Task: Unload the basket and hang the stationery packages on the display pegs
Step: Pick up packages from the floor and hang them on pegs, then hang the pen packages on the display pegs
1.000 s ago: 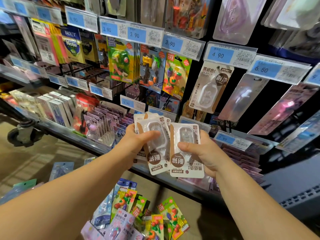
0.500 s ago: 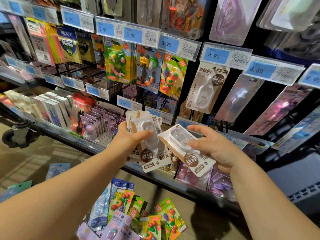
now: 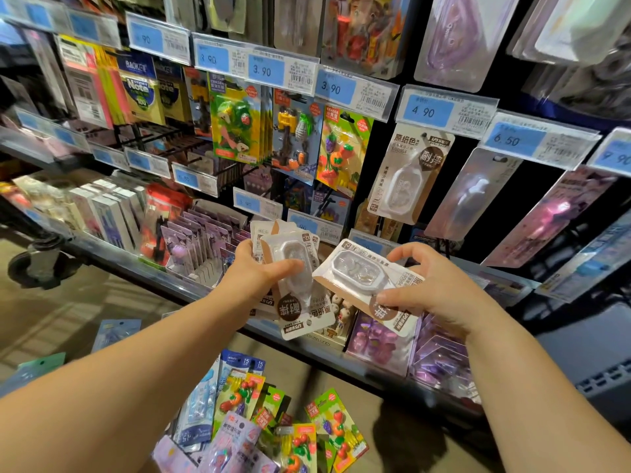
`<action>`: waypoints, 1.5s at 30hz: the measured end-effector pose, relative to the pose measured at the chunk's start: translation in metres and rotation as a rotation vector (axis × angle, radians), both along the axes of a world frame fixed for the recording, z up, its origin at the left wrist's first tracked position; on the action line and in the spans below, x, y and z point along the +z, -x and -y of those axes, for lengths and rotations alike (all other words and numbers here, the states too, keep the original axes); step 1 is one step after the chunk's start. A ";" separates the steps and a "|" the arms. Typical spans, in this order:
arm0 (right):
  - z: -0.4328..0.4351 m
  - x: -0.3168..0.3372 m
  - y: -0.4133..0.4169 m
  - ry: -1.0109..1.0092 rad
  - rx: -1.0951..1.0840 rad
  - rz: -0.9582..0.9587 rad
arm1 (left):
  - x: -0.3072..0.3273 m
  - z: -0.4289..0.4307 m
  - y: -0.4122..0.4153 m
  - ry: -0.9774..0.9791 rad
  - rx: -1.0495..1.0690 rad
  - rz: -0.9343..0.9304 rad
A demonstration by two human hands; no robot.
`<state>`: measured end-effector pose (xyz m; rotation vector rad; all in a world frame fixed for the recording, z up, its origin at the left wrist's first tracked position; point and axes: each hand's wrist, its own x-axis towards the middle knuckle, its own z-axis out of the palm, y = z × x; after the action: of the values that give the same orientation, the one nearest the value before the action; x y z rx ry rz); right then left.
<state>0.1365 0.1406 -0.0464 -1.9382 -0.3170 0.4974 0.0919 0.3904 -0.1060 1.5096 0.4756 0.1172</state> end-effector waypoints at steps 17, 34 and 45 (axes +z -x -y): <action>0.005 -0.017 -0.010 -0.229 -0.180 0.099 | -0.006 0.006 0.004 0.004 -0.151 -0.008; -0.047 -0.037 0.007 -0.495 -0.425 0.190 | -0.008 0.021 -0.001 0.114 -0.199 0.041; -0.024 -0.003 -0.029 -0.420 -0.491 0.353 | 0.016 0.012 -0.007 0.271 -0.113 0.094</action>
<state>0.1659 0.1650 -0.0499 -1.6038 -0.1411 -0.2245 0.0986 0.3785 -0.0898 1.2556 0.3161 0.0329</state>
